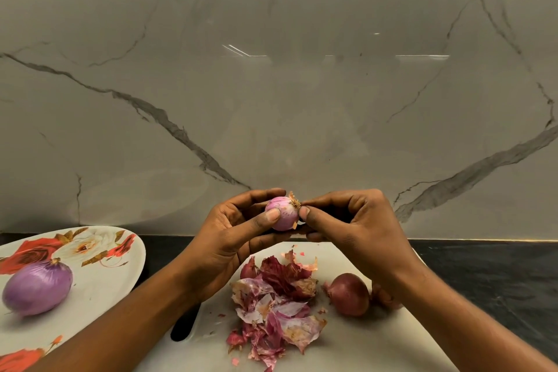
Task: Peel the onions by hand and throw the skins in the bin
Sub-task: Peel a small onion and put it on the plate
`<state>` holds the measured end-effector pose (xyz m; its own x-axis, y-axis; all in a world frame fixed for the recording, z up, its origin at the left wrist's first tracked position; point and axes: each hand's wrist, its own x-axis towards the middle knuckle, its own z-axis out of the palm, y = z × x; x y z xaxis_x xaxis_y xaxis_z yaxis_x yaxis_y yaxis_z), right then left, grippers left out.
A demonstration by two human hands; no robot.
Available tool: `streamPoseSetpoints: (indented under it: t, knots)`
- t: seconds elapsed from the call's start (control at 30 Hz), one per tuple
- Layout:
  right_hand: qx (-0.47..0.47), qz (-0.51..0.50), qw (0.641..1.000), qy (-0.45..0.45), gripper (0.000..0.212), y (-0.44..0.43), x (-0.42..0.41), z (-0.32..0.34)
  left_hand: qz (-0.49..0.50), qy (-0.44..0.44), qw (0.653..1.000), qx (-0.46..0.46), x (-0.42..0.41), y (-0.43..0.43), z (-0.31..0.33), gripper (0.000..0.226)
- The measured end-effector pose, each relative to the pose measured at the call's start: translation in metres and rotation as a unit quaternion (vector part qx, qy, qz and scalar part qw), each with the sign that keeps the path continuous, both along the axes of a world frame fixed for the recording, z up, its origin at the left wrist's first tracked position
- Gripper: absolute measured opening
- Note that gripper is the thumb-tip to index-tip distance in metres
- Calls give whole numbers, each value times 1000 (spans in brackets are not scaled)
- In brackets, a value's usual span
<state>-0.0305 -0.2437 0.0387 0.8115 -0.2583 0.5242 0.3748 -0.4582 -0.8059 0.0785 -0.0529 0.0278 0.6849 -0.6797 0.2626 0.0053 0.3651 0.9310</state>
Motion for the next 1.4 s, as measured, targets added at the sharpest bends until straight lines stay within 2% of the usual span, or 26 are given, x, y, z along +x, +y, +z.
streamPoseSetpoints:
  t: [0.13,0.47,0.7,0.83,0.97,1.13,1.2,1.4]
  knots:
    - [-22,-8,1000,7,14,1,0,-1,30,-33,999,19,0,-1,0,51]
    - [-31,-34,999,18,7,1,0,0,47,-46,997,26,-3,-3,-1,57]
    - [-15,-57,998,27,9,1,0,3,20,-8,1000,13,-2,-2,0,44]
    - [3,-65,997,34,9,-2,-1,7,28,-11,1000,7,0,-1,1,45]
    - [7,-32,997,64,5,-1,-4,9,61,-32,998,9,2,0,1,52]
    - [-6,26,995,98,17,5,-7,11,76,-57,995,21,2,-1,-1,50]
    - [-8,28,995,99,20,6,-7,10,75,-60,995,25,1,-2,-2,50]
    - [-7,6,996,89,8,4,-6,10,77,-54,995,19,3,-1,-2,48]
